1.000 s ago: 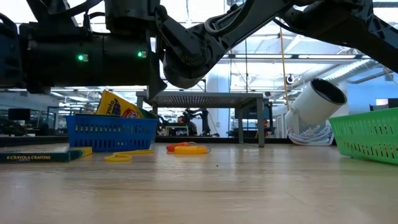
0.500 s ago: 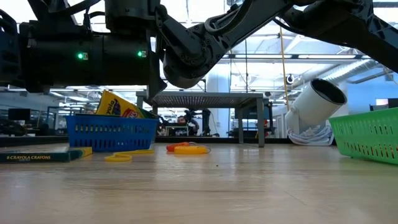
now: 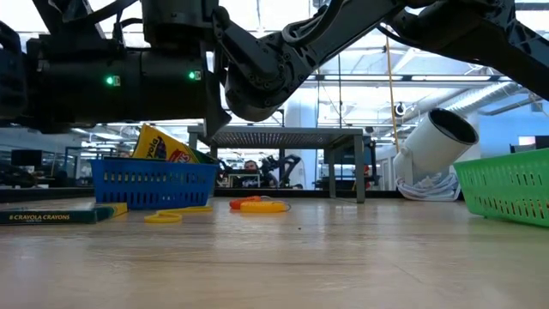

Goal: Pick & Place Office Desk Supplies
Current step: Put the blue spiral keychain into the red bin

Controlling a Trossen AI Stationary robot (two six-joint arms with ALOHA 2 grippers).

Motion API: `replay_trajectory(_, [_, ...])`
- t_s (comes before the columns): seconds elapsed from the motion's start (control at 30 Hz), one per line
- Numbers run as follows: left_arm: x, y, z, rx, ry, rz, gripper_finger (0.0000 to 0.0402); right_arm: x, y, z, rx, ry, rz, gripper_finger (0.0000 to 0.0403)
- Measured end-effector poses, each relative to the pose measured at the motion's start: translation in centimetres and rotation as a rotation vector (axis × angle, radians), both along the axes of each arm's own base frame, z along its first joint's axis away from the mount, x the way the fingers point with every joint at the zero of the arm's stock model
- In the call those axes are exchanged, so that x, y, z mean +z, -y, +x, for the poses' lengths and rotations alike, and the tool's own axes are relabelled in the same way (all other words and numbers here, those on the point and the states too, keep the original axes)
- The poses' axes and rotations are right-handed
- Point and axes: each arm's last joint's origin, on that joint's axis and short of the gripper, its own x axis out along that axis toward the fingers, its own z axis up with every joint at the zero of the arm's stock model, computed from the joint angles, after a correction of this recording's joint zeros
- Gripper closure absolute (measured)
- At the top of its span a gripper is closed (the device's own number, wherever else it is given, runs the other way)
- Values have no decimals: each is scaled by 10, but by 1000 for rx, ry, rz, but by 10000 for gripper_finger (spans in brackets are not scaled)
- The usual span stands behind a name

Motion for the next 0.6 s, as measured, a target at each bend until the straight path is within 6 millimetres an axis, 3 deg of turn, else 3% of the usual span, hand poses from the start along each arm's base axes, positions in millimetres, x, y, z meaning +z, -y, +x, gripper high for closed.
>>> replay_trajectory(0.6, [-2,2,3,0,-28,14,300,0,0,0,0,-20,35,277])
